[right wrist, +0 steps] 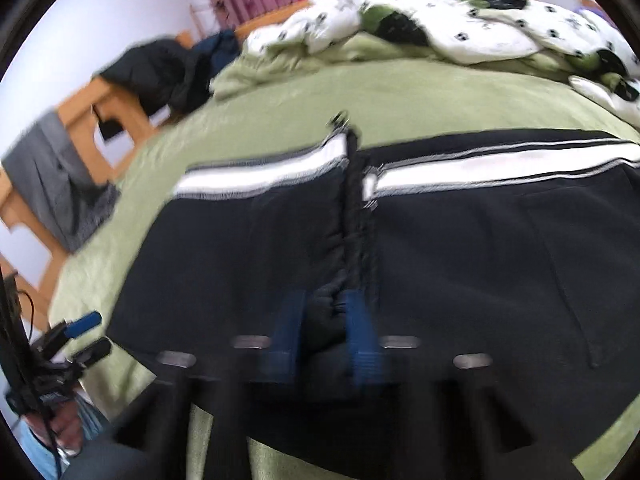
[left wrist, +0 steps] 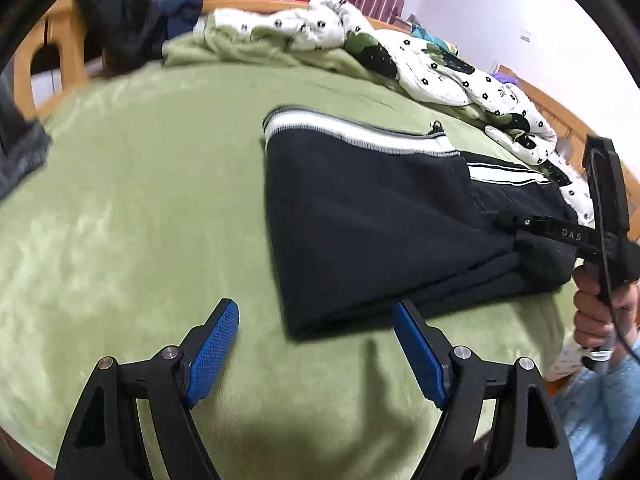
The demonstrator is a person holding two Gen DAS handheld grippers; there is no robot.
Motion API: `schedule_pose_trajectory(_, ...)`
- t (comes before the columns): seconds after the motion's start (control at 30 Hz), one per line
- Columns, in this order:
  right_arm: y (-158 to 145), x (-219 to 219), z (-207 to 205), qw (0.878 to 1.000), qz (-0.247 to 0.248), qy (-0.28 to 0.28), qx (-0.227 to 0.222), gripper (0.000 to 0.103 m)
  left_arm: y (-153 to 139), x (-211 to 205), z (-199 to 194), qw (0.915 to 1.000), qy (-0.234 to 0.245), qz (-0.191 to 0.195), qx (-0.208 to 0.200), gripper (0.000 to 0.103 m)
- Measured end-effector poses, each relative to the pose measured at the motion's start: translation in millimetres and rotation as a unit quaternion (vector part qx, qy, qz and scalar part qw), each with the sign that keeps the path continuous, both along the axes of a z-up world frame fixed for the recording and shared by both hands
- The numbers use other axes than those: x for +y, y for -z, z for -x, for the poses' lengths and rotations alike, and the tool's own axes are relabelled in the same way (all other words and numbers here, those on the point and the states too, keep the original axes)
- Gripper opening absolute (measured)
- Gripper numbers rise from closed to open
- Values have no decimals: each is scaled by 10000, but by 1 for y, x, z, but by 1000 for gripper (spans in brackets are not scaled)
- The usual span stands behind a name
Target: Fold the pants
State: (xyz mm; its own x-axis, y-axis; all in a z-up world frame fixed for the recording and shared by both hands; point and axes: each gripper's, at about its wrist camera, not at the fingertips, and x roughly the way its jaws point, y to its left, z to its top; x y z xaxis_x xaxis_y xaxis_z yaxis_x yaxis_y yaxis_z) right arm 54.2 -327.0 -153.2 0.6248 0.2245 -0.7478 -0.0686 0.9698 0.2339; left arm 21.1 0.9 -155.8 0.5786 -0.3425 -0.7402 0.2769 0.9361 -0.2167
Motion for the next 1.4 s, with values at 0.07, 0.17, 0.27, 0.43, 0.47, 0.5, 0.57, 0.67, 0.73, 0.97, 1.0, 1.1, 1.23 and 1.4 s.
schedule_pose_trajectory(0.07, -13, -9, 12, 9994, -244, 66, -239, 15, 7, 4, -1, 9999, -64, 17, 81, 78)
schedule_pose_trajectory(0.17, -19, -26, 28, 9973, -609, 228, -346, 15, 14, 5, -4, 9997, 43, 139, 183, 78)
schedule_pose_trajectory(0.27, 8, -26, 30, 9977, -578, 289, 219, 15, 21, -1, -5, 9999, 12, -125, 94, 78)
schedule_pose_trajectory(0.43, 3, -19, 30, 9987, -456, 224, 31, 32, 17, -1, -3, 9997, -47, -218, -36, 78)
schedule_pose_trajectory(0.47, 0, -21, 29, 9983, -503, 295, -67, 38, 16, 0, -3, 9997, -66, -242, -75, 78)
schedule_pose_trajectory(0.5, -2, -24, 26, 9978, -526, 375, -123, 48, 17, 3, -4, 9994, -100, -331, -99, 78)
schedule_pose_trajectory(0.57, 0, -26, 11, 9972, -572, 471, -45, 51, 19, 5, -7, 9990, -182, -384, -105, 78)
schedule_pose_trajectory(0.67, 13, -22, -24, 9973, -428, 555, 220, 51, 20, 10, -11, 9995, -236, -187, -37, 78)
schedule_pose_trajectory(0.73, 24, -19, -42, 9964, -402, 556, 504, 51, 20, 9, -11, 9994, -223, -233, -132, 78)
schedule_pose_trajectory(0.97, 21, -1, -42, 9995, -163, 226, 177, 15, 25, 8, -11, 9985, -319, -153, -429, 78)
schedule_pose_trajectory(1.0, 14, -9, -39, 9990, -308, 314, 64, 14, 25, 7, -11, 9984, -313, -173, -441, 78)
schedule_pose_trajectory(1.1, -5, -31, -26, 9971, -569, 461, -203, 13, 21, 6, -9, 9984, -270, -209, -448, 78)
schedule_pose_trajectory(1.23, -3, -51, -25, 9971, -410, 640, -102, 13, 22, 5, -7, 9988, -189, -193, -397, 78)
schedule_pose_trajectory(1.4, 29, -41, -36, 9971, -67, 608, 449, 17, 17, 3, -5, 9993, -127, -208, -285, 78)
